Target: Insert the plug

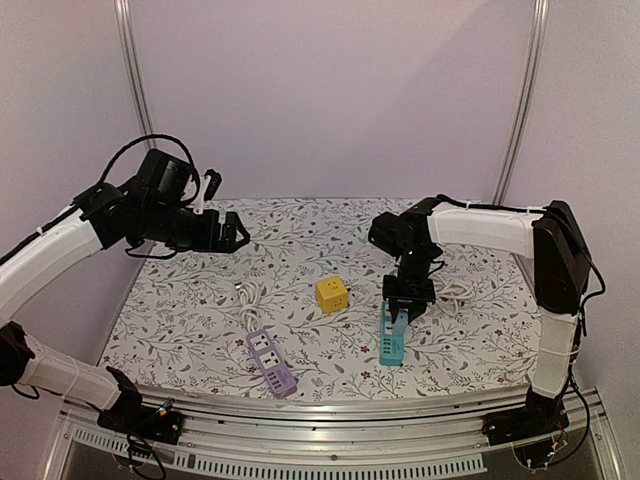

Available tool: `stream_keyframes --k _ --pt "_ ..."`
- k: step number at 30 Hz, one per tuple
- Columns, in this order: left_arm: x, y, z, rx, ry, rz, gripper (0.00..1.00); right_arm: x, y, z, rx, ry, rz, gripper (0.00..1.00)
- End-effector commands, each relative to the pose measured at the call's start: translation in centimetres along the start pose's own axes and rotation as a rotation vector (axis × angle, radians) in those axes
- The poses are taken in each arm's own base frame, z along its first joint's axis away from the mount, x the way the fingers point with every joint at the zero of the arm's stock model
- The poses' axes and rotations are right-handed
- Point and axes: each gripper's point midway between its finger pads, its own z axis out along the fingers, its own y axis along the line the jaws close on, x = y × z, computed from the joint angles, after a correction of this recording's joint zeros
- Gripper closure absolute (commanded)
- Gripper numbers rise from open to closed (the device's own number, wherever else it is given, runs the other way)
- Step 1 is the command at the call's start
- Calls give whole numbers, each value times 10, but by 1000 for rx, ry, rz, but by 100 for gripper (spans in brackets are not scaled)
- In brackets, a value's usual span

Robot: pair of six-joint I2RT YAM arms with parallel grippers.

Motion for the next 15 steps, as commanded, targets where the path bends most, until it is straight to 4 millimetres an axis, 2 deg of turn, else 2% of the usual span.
stream_keyframes --k 1,6,10,15 --pt "-5 -1 1 6 13 -17 0 14 -7 61 79 93 13 100" --pt "-7 -3 7 7 16 -17 1 12 -8 65 86 91 0 100" --pt "-4 -13 13 55 35 -6 1 9 -8 64 93 80 -7 100" --pt "-9 -20 15 69 28 3 1 -4 -8 58 116 47 -15 100"
